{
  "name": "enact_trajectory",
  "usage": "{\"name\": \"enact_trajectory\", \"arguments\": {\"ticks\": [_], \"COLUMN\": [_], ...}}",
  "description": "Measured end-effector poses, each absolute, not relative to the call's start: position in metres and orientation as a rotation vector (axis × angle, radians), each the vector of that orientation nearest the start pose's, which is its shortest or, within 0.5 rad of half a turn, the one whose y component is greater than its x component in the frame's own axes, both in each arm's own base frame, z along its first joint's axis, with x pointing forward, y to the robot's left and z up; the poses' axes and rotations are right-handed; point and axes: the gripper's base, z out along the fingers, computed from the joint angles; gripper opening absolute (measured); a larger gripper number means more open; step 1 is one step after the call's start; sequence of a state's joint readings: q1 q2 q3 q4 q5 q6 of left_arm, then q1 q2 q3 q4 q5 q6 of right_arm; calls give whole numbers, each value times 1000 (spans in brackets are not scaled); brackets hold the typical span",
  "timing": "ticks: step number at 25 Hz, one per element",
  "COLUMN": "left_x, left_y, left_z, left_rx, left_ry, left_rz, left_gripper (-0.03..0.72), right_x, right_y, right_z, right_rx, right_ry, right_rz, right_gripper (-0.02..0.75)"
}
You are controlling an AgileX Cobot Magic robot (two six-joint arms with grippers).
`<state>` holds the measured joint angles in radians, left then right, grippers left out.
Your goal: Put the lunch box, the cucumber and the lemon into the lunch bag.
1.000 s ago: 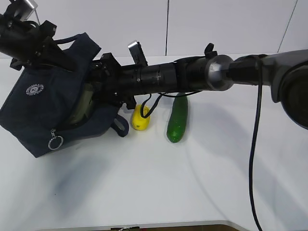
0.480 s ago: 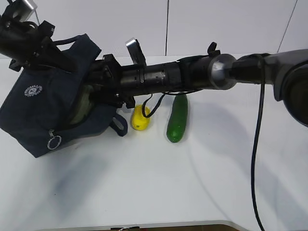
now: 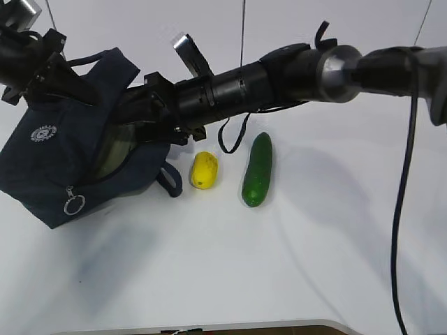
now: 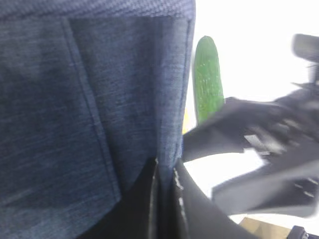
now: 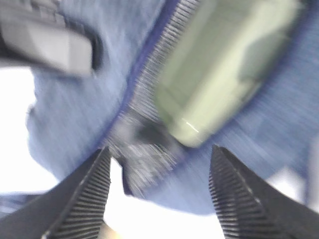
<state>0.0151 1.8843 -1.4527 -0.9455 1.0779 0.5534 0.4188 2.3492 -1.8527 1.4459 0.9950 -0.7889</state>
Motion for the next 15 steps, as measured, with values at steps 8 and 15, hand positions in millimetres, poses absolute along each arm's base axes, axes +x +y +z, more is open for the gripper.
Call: {"name": "enact_trajectory", "arguments": {"ticks": [8, 15], "left_x": [392, 391], "left_y": [-59, -59], "left_z": [257, 257], "left_rx": [170, 173], "left_ry": [2563, 2566], "left_rz": [-1086, -1090], "left_gripper": [-15, -15], "right_x": [417, 404], "right_y": [258, 232], "right_z": [231, 268], "right_rx": [-678, -735], "right_ry": [2398, 2512], "right_rz": [1256, 871], "right_gripper": [496, 496]}}
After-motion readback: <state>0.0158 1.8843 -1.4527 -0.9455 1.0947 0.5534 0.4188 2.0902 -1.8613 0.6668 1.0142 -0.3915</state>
